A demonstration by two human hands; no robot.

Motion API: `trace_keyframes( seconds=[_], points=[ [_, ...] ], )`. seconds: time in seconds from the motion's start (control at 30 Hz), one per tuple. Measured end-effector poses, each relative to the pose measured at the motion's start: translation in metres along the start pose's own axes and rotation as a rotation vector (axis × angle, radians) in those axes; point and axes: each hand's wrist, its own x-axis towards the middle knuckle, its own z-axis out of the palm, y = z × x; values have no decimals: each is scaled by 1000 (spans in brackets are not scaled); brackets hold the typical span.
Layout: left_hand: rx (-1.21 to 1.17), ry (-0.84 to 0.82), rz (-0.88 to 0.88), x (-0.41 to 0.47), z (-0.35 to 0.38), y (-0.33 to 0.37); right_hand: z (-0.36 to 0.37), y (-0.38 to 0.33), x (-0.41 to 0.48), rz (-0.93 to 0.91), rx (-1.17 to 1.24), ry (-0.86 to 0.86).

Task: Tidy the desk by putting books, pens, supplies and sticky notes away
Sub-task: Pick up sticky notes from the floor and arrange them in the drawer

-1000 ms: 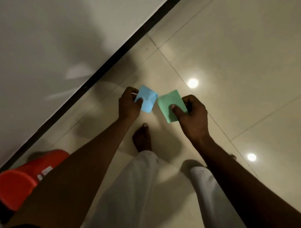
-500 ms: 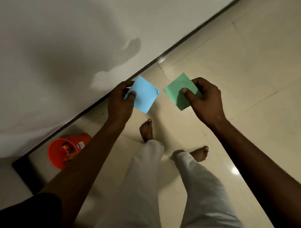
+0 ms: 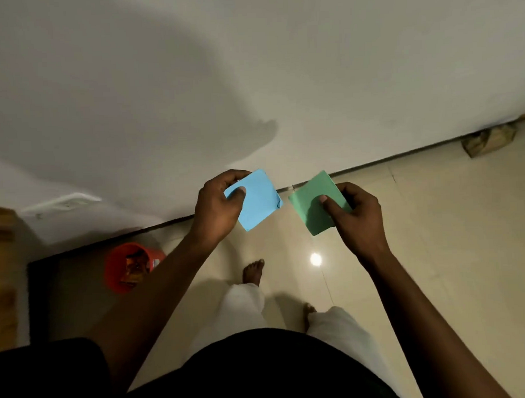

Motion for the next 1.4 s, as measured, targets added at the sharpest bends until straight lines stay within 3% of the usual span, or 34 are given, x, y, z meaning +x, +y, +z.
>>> trace_keyframes(
  seconds=[0.1, 0.3, 0.67, 1.13, 1.3, 1.4],
  points=[
    [-14, 113, -18, -28, -23, 4, -6, -16, -5, -59, 29, -86],
    [-6, 342, -47, -111, -40, -7, -8, -31, -8, -229, -71, -417],
    [-63, 700, -241, -270, -45, -27, 45, -53, -73, -419, -139, -813],
    [-125, 1187, -478, -570, -52, -109, 157, -61, -313, -644, -160, -1284],
    [-239, 1336, -521, -678, -60, -141, 193, -46, -419, -692, -216, -1375],
    [-158, 1378, -578, -730, -65, -158, 216, -38, -471, -745, -247, -1443]
  ],
)
